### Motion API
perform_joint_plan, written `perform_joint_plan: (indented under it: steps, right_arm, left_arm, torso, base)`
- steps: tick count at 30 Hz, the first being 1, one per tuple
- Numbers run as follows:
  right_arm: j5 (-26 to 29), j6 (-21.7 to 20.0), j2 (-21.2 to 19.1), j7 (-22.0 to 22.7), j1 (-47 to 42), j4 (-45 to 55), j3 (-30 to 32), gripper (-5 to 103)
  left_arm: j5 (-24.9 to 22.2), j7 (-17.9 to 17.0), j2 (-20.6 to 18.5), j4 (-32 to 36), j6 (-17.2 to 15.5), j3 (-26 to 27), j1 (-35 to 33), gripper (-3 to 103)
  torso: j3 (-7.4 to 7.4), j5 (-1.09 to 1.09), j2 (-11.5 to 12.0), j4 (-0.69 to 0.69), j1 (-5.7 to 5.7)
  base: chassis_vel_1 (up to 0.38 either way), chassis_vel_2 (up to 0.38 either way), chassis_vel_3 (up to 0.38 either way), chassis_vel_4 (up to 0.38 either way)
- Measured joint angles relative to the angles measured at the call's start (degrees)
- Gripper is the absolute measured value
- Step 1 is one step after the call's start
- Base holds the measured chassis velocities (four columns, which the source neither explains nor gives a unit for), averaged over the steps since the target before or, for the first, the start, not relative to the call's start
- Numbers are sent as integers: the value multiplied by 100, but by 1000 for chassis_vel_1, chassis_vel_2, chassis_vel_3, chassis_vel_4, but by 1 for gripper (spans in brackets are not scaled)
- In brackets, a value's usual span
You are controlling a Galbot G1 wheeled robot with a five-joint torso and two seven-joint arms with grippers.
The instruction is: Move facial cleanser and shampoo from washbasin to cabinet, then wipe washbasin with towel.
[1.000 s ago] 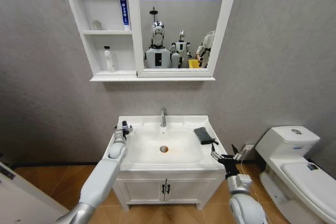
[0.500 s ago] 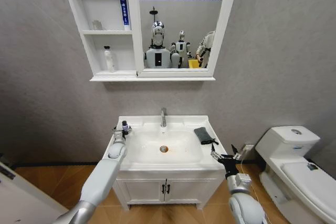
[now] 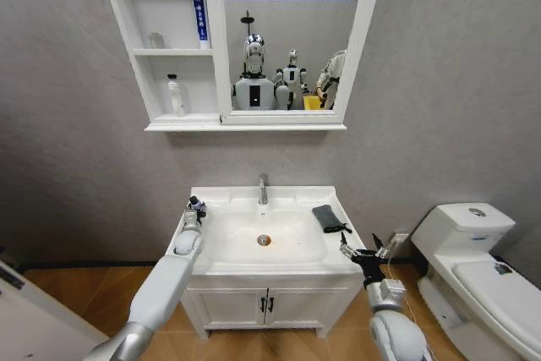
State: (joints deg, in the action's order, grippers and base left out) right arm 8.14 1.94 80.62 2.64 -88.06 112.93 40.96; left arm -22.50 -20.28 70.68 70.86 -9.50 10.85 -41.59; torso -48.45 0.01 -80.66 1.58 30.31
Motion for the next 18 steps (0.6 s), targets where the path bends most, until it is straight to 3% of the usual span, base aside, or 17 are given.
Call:
perform_joint_plan:
  steps: [6,12,14,16,17,18]
  right_arm:
    - [38,45,-43,0,0,-46,27,100]
    - [37,65,-45,0,-13,-60,-7,100]
    - [26,65,-47,-2,-4,-60,-37,100]
    - [-34,66,-49,-4,14,-62,-77,100]
    - [-34,66,-49,-4,14,-62,-77,100]
    - [-81,72,-40,-5,19,-63,-95,100]
  left_arm:
    - [-48,-67,-71,238,-57,-34,-52,43]
    - [-317,-549,-397,1358,-397,-61,-161,43]
    - [-555,-825,-664,2064,-633,-84,-218,43]
    - [-1079,-1291,-1002,2919,-1118,-100,-257,43]
    - [-1079,-1291,-1002,2919,-1118,-100,-257,43]
    - [-1364,-1539,-1176,3327,-1399,-106,-264,43]
  torso:
    - [0,-1,0,1,0]
    - [1,1,0,3,0]
    - [0,-2,0,1,-1]
    - [1,0,0,-1,-1]
    - [1,0,0,-1,-1]
    - [1,-3,0,2,-1]
  base:
    - [0,0,0,0]
    - [0,0,0,0]
    - [0,0,0,0]
    - [0,0,0,0]
    - [0,0,0,0]
    - [0,0,0,0]
